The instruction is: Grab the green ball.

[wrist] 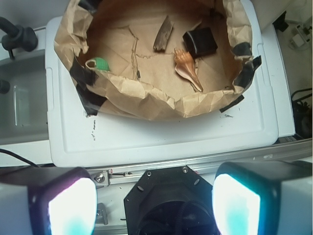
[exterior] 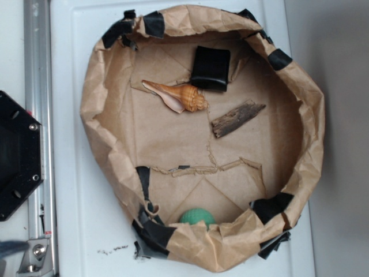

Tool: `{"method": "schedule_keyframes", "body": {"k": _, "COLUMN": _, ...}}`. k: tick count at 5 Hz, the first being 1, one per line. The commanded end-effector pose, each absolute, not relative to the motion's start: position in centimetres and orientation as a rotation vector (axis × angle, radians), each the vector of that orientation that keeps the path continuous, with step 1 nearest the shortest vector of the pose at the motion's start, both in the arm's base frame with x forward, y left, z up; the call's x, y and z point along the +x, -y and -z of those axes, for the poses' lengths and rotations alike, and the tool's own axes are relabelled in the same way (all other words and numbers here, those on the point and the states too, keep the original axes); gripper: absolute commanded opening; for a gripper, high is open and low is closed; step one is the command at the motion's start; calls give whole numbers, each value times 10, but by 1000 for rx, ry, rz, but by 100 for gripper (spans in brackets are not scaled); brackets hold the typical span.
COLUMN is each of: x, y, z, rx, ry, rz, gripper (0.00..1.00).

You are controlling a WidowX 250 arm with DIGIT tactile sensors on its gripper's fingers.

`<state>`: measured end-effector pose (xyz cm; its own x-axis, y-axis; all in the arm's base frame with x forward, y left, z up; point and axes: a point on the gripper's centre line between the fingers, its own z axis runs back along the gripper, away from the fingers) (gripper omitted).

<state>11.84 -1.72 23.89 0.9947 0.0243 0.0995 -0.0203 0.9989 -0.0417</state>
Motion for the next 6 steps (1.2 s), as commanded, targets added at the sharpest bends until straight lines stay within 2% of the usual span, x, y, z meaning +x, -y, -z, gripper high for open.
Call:
{"method": "schedule_keyframes", "body": {"k": 1, "x": 212, "y": 38, "z": -212, "rx": -254, "ry": 152, "rz": 299, "gripper": 100}}
{"method": "schedule_keyframes", "body": {"k": 2, "x": 259, "y": 37, "z": -183, "rx": -263, "ry": 215, "rz": 436, "gripper": 100}}
{"method": "schedule_keyframes", "body": {"k": 3, "x": 281, "y": 35, "z": -159, "rx": -243, "ry": 248, "rz": 526, "gripper": 100}}
{"method": "schedule_keyframes", "body": {"k": 4, "x": 295, "y": 34, "z": -136, "rx": -283, "ry": 256, "rz": 563, "gripper": 100}}
{"method": "schedule_keyframes", "body": {"k": 5, "x": 284, "y": 63, "z": -117, "rx": -276, "ry": 263, "rz": 820, "gripper": 100}}
{"method": "schedule_keyframes", "body": {"k": 6, "x": 266, "y": 78, "z": -114, "rx": -268, "ry": 285, "rz": 970, "gripper": 100}}
